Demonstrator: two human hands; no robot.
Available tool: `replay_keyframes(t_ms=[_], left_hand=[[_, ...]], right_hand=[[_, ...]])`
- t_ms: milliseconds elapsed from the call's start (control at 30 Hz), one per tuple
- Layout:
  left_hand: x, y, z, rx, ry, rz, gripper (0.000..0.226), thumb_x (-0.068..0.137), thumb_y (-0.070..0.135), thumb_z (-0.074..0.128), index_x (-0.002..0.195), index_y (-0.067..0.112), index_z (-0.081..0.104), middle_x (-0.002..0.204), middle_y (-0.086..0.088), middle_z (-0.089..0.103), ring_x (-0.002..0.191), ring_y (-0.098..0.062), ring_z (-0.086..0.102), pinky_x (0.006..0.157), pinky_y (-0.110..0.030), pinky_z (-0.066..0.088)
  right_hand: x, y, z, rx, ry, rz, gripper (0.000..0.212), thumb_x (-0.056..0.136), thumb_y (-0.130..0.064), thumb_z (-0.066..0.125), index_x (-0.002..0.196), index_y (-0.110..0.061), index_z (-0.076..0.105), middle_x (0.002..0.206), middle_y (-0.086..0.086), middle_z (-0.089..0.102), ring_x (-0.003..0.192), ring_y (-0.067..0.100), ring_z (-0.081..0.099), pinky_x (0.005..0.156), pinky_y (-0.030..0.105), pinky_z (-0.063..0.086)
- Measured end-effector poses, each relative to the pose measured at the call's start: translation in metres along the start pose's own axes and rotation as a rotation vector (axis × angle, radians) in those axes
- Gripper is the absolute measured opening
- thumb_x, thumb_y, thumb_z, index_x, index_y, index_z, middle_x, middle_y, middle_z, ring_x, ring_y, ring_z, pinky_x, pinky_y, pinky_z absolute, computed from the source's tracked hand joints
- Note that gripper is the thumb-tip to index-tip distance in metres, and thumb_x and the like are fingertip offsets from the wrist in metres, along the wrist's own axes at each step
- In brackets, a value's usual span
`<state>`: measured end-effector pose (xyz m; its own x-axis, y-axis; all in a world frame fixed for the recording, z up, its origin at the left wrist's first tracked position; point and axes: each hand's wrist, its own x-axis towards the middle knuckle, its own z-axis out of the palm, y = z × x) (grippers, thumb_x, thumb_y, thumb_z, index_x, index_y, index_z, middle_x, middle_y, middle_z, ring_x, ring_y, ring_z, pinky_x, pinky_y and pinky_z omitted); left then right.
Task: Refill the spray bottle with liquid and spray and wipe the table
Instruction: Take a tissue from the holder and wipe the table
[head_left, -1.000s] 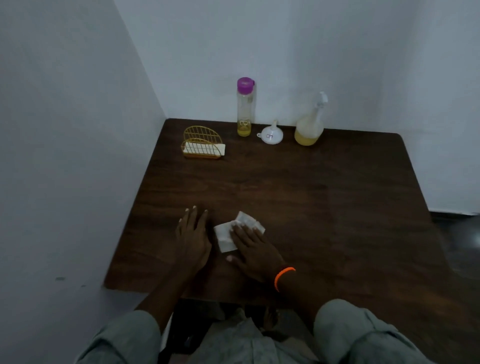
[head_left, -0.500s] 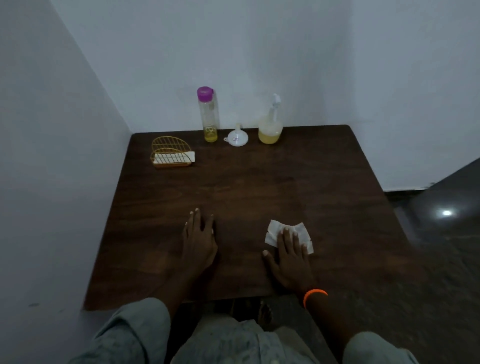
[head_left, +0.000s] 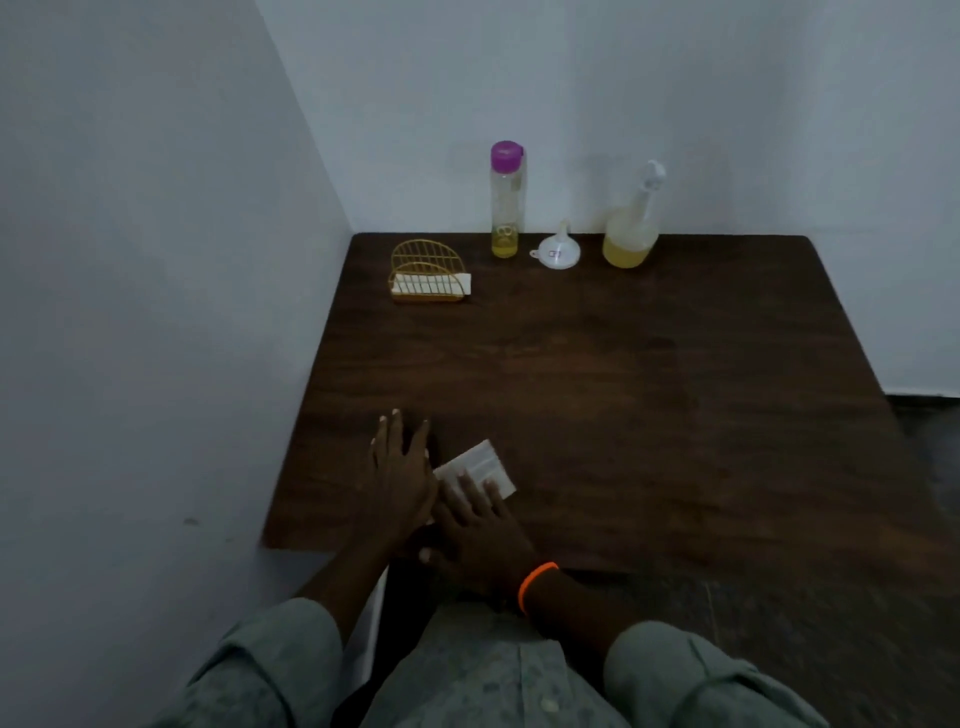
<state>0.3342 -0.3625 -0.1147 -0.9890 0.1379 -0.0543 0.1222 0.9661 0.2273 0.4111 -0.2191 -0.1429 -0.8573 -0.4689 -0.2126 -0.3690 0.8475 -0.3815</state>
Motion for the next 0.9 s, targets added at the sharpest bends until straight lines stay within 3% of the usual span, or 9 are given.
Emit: replay_keyframes(t_ms=[100, 233, 367, 667, 900], left_hand=[[-0.008, -0.012, 0.008, -0.015, 0.013, -0.04, 0.049, 0.098, 0.023, 0.046, 0.146, 0.022, 0.045, 0.159, -0.019, 0.026, 0.149, -0.034, 0.019, 0.118, -0.051, 0.025], [-0.011, -0.005, 0.01, 0.021, -0.02, -0.017, 0.049, 0.098, 0.027, 0.046, 0.147, 0.025, 0.042, 0.16, -0.019, 0.024, 0.15, -0.035, 0.016, 0.118, -0.051, 0.024], [-0.006, 0.017, 0.008, 0.018, 0.077, 0.047, 0.044, 0.098, 0.023, 0.05, 0.142, 0.023, 0.052, 0.155, -0.024, 0.033, 0.146, -0.039, 0.026, 0.115, -0.053, 0.03], [0.013, 0.082, 0.03, -0.071, -0.026, 0.209, 0.045, 0.1, 0.024, 0.042, 0.146, 0.022, 0.046, 0.159, -0.023, 0.025, 0.149, -0.039, 0.016, 0.117, -0.053, 0.023], [0.013, 0.098, 0.034, -0.051, -0.069, 0.238, 0.047, 0.101, 0.025, 0.039, 0.148, 0.023, 0.042, 0.16, -0.022, 0.02, 0.151, -0.038, 0.011, 0.119, -0.052, 0.021]], right_hand=[[-0.005, -0.008, 0.013, -0.094, -0.044, -0.15, 0.074, 0.096, -0.066, 0.028, 0.155, -0.023, 0.018, 0.164, 0.008, 0.014, 0.151, 0.034, 0.01, 0.119, 0.061, 0.011], [-0.015, 0.018, 0.006, -0.161, -0.07, -0.177, 0.071, 0.098, -0.063, 0.025, 0.157, -0.023, 0.016, 0.164, 0.006, 0.012, 0.152, 0.029, 0.01, 0.121, 0.056, 0.016], [-0.045, 0.055, -0.013, -0.095, -0.043, 0.036, 0.07, 0.099, -0.063, 0.024, 0.157, -0.025, 0.013, 0.166, 0.002, 0.007, 0.153, 0.024, 0.005, 0.122, 0.051, 0.016], [-0.151, 0.111, -0.027, 0.098, 0.137, 0.687, 0.079, 0.095, -0.069, 0.018, 0.155, -0.028, -0.014, 0.162, -0.003, -0.023, 0.15, 0.018, -0.021, 0.125, 0.044, -0.002], [-0.155, 0.09, -0.024, 0.224, 0.196, 0.825, 0.088, 0.091, -0.075, 0.021, 0.154, -0.028, -0.019, 0.16, -0.002, -0.028, 0.148, 0.024, -0.026, 0.121, 0.05, -0.008]])
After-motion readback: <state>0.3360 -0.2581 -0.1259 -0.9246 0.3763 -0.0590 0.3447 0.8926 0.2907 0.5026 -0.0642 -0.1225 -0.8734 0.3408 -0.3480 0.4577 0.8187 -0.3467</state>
